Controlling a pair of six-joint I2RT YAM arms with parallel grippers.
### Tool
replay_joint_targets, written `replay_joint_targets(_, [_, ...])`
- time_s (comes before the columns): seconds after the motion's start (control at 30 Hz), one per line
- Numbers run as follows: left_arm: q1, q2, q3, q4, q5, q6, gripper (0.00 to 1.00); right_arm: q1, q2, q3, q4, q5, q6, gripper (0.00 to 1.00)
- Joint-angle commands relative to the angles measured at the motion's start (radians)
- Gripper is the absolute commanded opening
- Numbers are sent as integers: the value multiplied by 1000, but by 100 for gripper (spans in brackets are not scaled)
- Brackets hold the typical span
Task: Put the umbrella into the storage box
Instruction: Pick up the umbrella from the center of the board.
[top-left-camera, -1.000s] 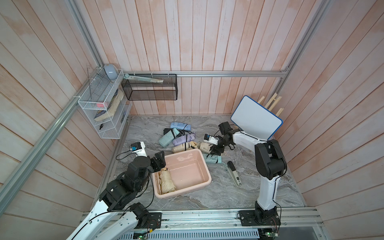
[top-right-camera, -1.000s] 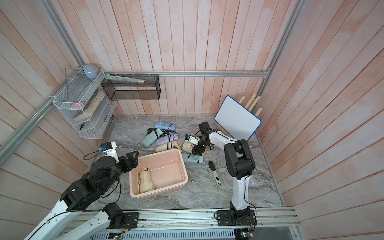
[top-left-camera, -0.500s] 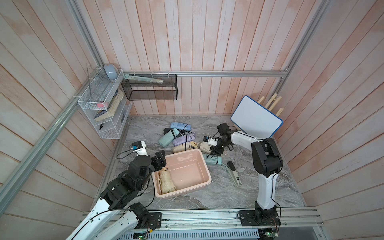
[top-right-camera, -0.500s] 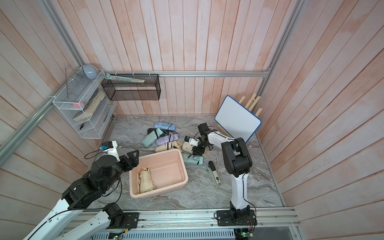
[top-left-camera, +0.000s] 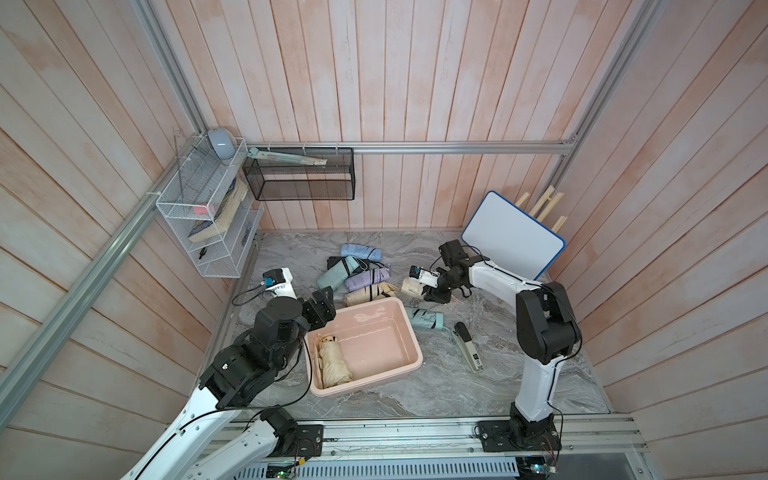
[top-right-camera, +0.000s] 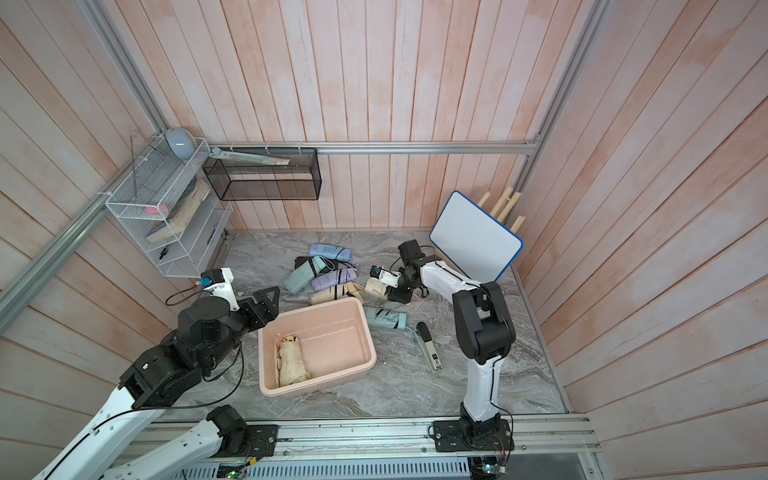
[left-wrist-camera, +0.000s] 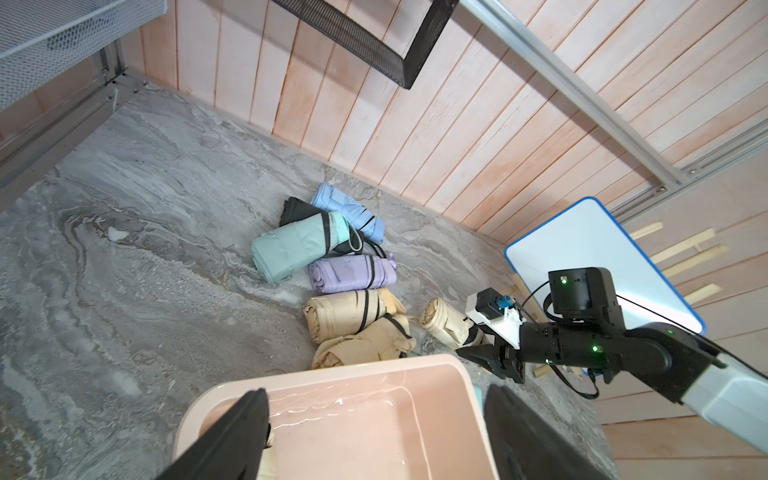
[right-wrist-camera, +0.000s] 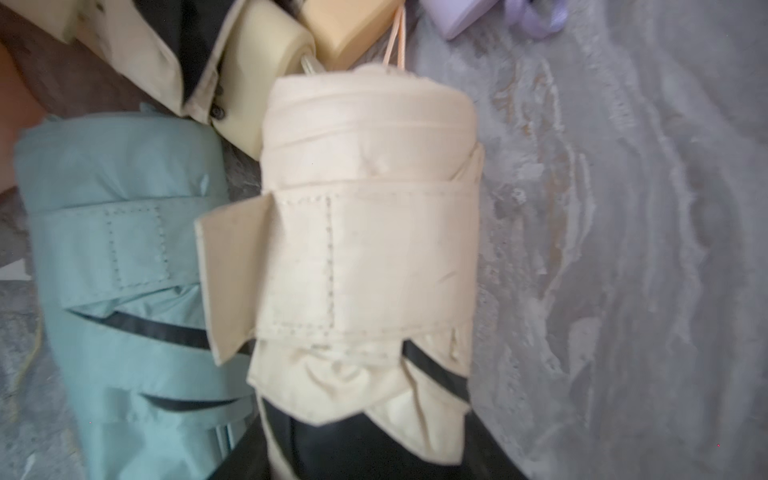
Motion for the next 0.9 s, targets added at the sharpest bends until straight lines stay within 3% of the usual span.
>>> replay_joint_targets(0.0, [5, 10, 30, 48, 32, -11, 87, -8, -106, -12, 56, 18, 28, 39])
replay_joint_targets(0.23, [5, 23, 9, 153, 122, -49, 88, -8, -307, -67, 56, 66, 65, 37])
replay_joint_targets(0.37, [6, 49, -4, 220, 208, -50, 94, -2, -439, -133, 54, 81, 65, 36])
replay_joint_targets(0.5, [8, 88, -21, 315, 344, -60, 100, 21, -554, -183, 38, 87, 50, 35])
replay_joint_targets(0.87, [8, 278, -41, 585, 783, -53, 100, 200, -732, -203, -53, 165, 64, 34])
